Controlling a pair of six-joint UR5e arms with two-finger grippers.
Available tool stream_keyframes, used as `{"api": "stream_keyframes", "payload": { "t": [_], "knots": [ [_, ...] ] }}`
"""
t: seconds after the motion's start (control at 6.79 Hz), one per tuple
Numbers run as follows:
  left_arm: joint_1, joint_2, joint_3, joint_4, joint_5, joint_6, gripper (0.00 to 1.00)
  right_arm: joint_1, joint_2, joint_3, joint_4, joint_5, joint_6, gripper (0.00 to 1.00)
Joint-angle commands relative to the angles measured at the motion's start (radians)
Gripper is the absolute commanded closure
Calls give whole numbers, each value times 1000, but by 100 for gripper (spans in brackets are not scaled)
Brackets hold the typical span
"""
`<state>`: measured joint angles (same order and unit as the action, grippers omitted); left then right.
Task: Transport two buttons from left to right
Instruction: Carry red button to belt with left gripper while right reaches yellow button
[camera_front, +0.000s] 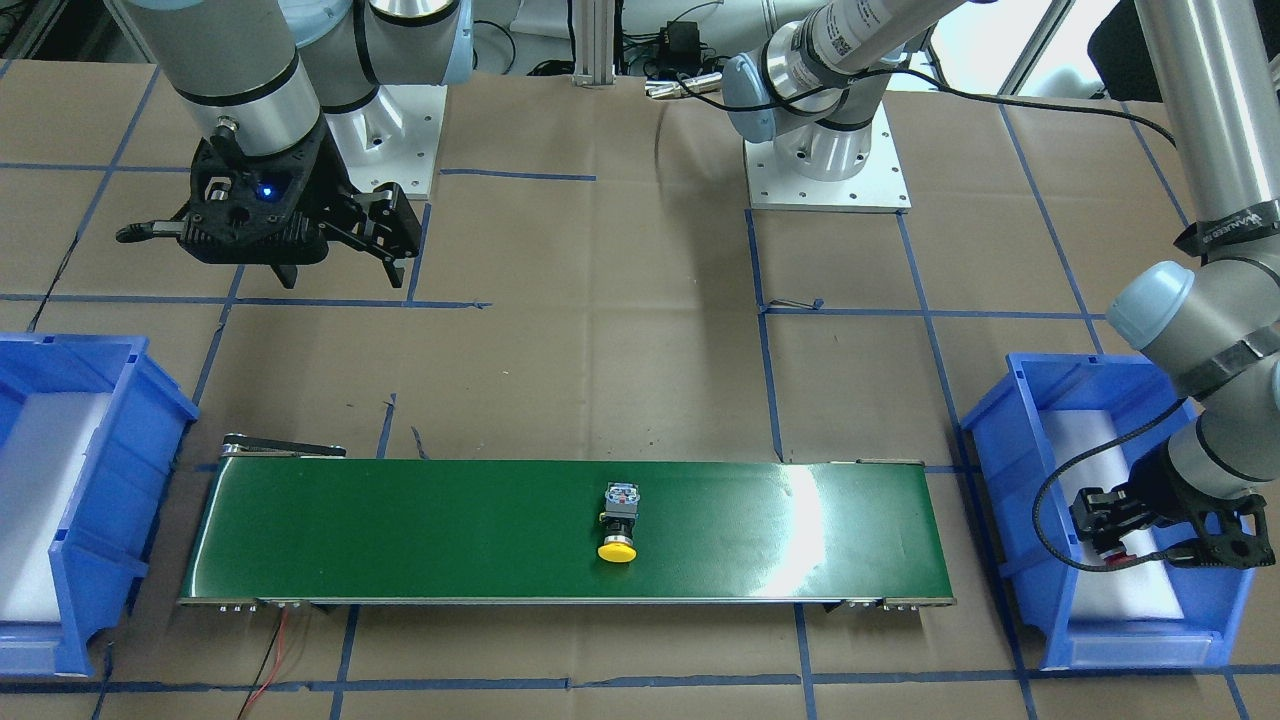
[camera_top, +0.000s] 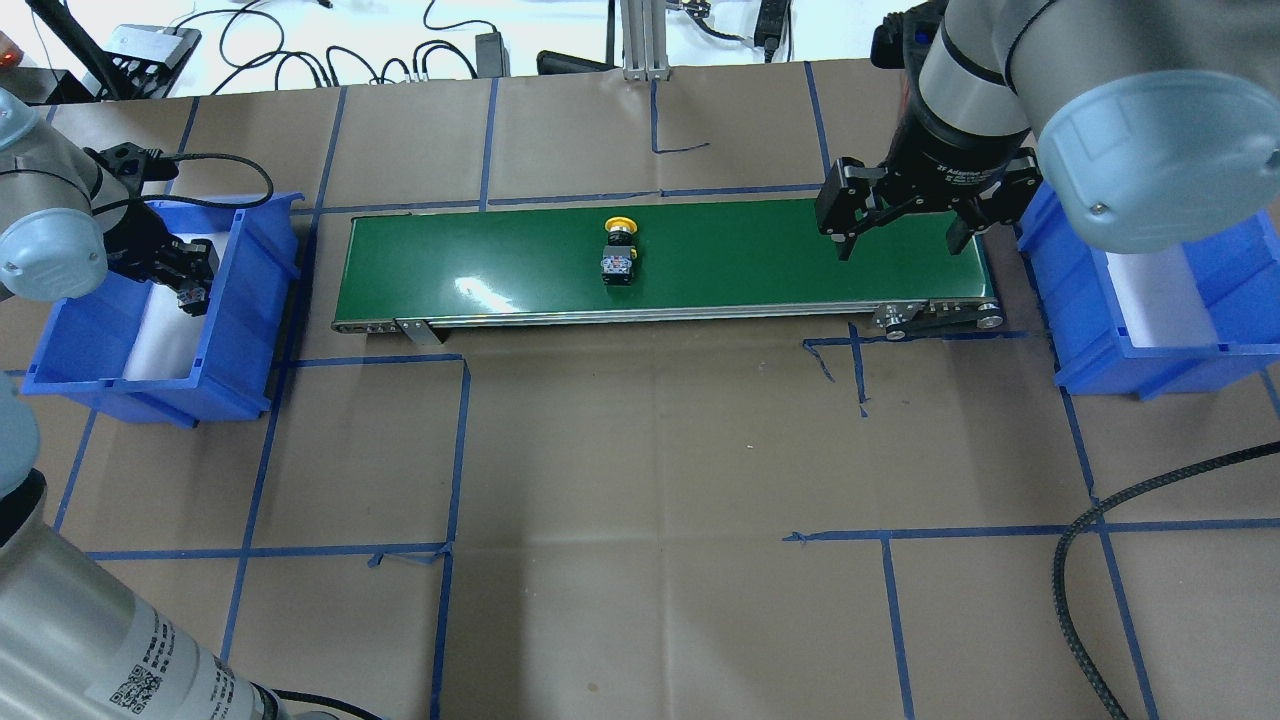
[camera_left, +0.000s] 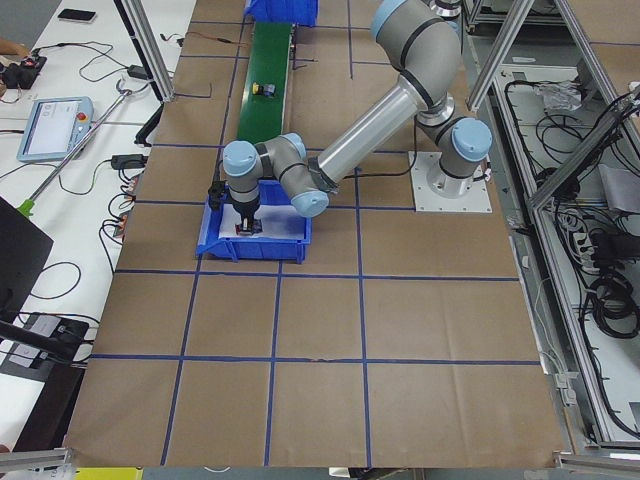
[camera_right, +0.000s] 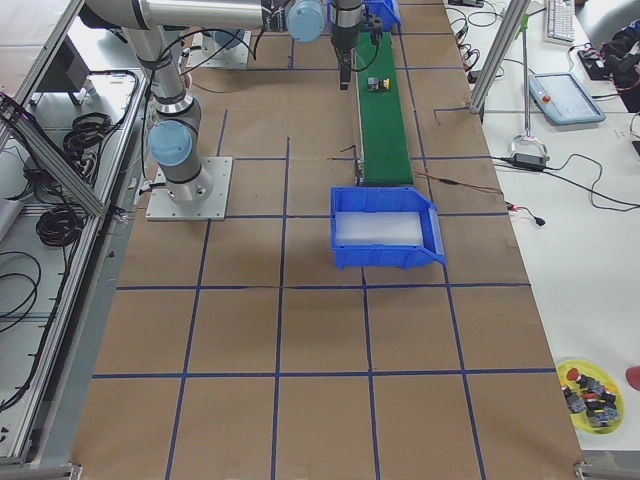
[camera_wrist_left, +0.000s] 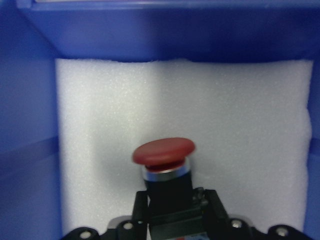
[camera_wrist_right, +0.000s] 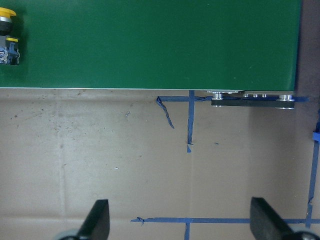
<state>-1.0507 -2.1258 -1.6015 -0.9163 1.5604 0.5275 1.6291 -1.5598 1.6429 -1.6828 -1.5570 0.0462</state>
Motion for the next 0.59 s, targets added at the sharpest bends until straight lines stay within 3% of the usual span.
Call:
{"api": "stream_keyframes", "payload": {
  "t": [0.0,0.44],
  "knots": [
    [-2,26,27,-38,0,-1,92,0,0,0,0,2,1,0],
    [-3,104,208,-359,0,3,92,0,1,0,0,2,1,0]
  ]
}}
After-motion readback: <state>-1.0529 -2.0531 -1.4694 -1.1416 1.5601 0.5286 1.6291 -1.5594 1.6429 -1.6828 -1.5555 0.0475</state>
